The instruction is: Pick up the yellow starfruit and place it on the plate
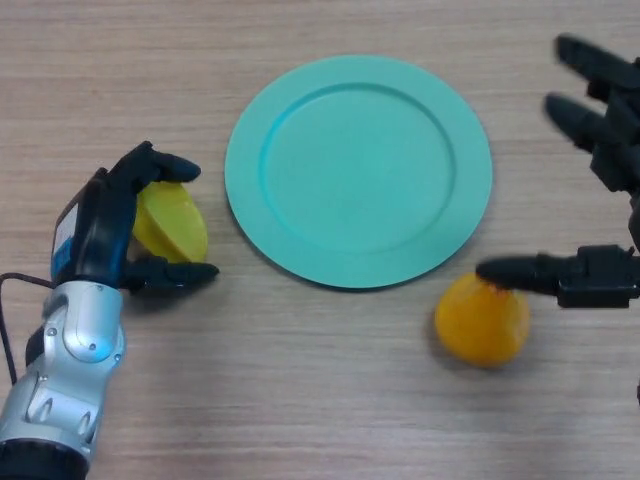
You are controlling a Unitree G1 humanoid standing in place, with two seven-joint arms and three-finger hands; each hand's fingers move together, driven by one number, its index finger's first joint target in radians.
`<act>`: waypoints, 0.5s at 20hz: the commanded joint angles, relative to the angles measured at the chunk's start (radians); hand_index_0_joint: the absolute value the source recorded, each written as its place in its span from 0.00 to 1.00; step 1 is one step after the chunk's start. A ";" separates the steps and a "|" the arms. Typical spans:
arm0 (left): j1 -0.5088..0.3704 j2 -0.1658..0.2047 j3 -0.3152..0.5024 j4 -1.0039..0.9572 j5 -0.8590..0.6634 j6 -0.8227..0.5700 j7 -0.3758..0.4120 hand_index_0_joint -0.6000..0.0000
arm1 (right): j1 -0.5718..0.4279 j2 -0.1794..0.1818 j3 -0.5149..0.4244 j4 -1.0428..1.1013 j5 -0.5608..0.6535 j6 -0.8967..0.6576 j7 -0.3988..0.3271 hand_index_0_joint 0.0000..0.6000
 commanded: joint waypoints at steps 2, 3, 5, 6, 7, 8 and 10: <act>-0.012 0.060 0.053 -0.136 0.045 -0.064 0.114 0.00 | -0.024 -0.024 -0.039 -0.087 0.049 -0.122 -0.018 0.16; -0.008 0.071 0.062 -0.186 0.081 -0.037 0.154 0.00 | -0.027 -0.025 -0.030 -0.094 0.044 -0.120 -0.026 0.00; -0.014 0.075 0.069 -0.241 0.097 -0.027 0.188 0.00 | -0.025 -0.022 -0.025 -0.097 0.037 -0.121 -0.029 0.00; -0.021 0.077 0.066 -0.253 0.115 -0.020 0.202 0.00 | -0.026 -0.022 -0.025 -0.100 0.037 -0.118 -0.029 0.00; -0.034 0.068 0.060 -0.288 0.103 -0.010 0.188 0.00 | -0.031 -0.024 -0.033 -0.112 0.045 -0.099 -0.027 0.00; -0.038 0.059 0.061 -0.301 0.072 -0.020 0.177 0.00 | -0.034 -0.024 -0.035 -0.114 0.047 -0.093 -0.028 0.00; -0.070 0.031 0.044 -0.322 -0.001 0.002 0.146 0.00 | -0.029 -0.031 -0.037 -0.120 0.031 -0.109 -0.023 0.00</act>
